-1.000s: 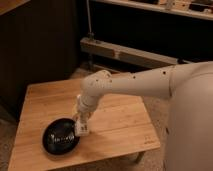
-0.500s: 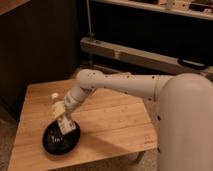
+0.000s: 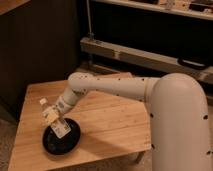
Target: Place the bottle in the ceramic bowl
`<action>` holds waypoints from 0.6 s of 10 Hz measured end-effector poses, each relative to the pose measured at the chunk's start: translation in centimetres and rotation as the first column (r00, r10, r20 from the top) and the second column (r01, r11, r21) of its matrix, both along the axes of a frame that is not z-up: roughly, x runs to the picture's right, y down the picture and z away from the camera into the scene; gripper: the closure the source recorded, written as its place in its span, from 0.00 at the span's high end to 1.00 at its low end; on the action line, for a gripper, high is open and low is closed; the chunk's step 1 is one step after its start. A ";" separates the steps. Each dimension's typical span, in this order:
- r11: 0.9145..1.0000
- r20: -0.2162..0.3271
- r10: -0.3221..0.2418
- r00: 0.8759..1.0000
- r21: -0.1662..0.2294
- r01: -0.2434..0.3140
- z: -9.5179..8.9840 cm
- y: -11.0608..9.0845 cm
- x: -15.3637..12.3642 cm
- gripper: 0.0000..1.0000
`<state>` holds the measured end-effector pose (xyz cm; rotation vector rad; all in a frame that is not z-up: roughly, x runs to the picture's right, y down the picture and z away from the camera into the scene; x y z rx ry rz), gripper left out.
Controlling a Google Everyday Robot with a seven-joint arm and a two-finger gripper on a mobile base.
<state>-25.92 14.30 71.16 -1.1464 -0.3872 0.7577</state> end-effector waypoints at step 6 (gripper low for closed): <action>1.000 -0.003 0.000 1.000 -0.003 -0.001 0.3 0.2 0.2 0.70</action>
